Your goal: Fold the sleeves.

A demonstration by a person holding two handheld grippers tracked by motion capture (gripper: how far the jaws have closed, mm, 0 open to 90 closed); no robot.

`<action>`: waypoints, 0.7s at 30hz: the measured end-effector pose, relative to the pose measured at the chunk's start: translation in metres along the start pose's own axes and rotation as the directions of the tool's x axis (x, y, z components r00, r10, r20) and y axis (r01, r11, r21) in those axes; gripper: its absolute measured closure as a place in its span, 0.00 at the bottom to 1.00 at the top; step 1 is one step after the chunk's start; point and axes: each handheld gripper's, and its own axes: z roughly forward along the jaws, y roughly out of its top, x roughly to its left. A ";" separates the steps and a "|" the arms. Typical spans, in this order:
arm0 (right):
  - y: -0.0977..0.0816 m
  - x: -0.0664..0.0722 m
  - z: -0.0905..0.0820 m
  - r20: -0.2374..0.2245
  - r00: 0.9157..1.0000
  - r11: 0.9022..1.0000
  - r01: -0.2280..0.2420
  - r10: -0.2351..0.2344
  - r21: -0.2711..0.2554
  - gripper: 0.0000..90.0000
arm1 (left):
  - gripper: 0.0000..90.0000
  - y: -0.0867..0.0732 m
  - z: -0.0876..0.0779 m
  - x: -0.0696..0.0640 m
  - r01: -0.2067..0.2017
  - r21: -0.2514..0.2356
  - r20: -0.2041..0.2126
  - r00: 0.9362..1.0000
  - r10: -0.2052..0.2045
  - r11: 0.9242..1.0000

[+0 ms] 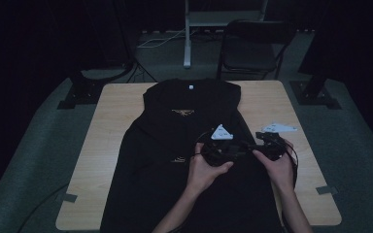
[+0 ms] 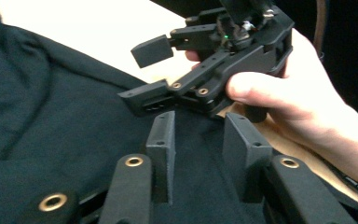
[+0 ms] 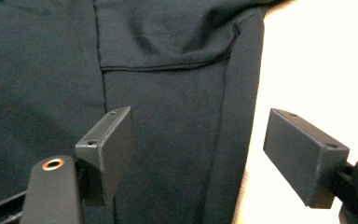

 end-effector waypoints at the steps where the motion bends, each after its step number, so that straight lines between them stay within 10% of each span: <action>1: 0.000 0.000 0.000 0.000 1.000 1.000 0.000 0.000 0.000 0.26 | 0.72 0.000 -0.002 0.001 0.000 -0.001 -0.008 1.000 0.000 1.000; 21: 0.000 0.002 0.003 -0.005 1.000 1.000 0.017 -0.017 0.024 0.26 | 0.64 -0.013 -0.062 0.049 0.033 0.011 -0.169 0.985 -0.030 0.999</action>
